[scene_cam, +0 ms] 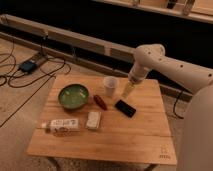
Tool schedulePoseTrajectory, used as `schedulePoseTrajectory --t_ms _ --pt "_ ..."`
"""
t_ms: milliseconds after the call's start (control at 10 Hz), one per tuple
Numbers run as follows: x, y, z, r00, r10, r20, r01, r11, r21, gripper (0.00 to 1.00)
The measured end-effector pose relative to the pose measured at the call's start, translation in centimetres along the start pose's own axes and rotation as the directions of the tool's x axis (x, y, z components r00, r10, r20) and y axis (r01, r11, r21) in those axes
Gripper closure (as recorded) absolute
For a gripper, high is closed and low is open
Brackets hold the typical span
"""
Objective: Place the eraser in the ceramic cup
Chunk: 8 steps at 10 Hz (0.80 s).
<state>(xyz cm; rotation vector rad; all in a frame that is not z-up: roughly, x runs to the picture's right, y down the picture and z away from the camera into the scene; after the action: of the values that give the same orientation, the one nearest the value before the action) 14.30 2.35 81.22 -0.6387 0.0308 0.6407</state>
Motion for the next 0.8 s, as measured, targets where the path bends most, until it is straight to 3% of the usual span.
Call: schedulePoseTrajectory --t_ms 300,600,800 --pt "2.0 2.7 2.3 0.999 0.019 -0.036 -0.020 0.999 -0.025 0.20" --pt "4.3 4.8 3.3 0.998 0.045 -0.043 -0.048 0.998 -0.050 0.20" --pt "4.5 5.6 3.8 0.998 0.044 -0.040 -0.046 0.998 -0.051 0.20"
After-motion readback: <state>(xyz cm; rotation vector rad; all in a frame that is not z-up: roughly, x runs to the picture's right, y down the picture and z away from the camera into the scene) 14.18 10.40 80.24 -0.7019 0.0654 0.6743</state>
